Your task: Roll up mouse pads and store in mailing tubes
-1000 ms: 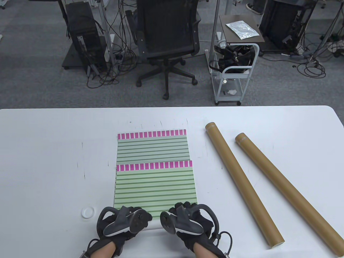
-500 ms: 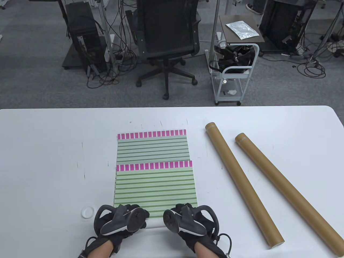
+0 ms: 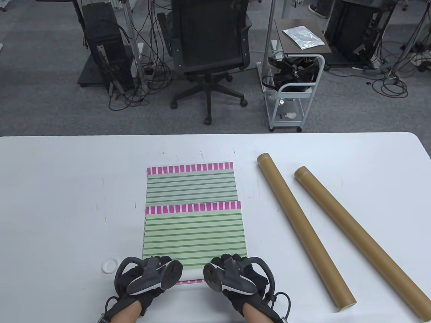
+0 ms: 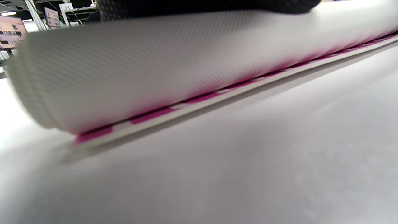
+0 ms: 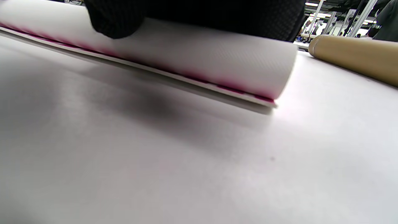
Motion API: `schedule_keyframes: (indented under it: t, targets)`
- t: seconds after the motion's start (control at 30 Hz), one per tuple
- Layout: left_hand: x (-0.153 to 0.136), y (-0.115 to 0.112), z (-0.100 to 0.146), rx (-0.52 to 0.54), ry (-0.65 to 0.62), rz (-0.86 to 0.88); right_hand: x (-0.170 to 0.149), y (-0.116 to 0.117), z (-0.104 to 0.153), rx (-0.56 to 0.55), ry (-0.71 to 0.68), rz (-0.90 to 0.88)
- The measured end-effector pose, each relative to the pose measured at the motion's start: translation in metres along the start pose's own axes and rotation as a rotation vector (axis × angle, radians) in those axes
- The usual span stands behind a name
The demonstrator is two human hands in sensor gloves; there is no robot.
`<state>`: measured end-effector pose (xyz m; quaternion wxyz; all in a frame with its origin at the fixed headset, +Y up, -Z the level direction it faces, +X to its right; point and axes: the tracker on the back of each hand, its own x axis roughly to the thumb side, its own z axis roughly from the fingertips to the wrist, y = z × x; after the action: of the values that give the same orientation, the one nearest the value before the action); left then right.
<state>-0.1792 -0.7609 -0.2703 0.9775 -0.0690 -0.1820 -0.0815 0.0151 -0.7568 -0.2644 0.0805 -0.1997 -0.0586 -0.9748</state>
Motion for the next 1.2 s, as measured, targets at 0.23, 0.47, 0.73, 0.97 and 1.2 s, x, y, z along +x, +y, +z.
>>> schedule_keyframes:
  t: [0.23, 0.47, 0.73, 0.97, 1.2]
  targets:
    - [0.009, 0.007, 0.010, 0.117, -0.050, -0.079, 0.001, 0.001, 0.001, -0.012, 0.016, 0.005]
    - [0.014, 0.003, 0.006, 0.084, -0.034, -0.086, -0.002, 0.001, 0.001, -0.023, 0.022, -0.022]
    - [0.004, -0.001, 0.001, 0.049, 0.011, 0.035, -0.015, -0.001, 0.004, -0.079, 0.058, -0.119]
    - [0.008, 0.007, 0.005, 0.004, -0.004, -0.004, -0.010, 0.001, 0.002, -0.077, 0.056, -0.076]
    - [0.004, 0.012, 0.009, 0.086, 0.004, -0.017, -0.007, 0.004, 0.000, -0.057, 0.061, -0.069]
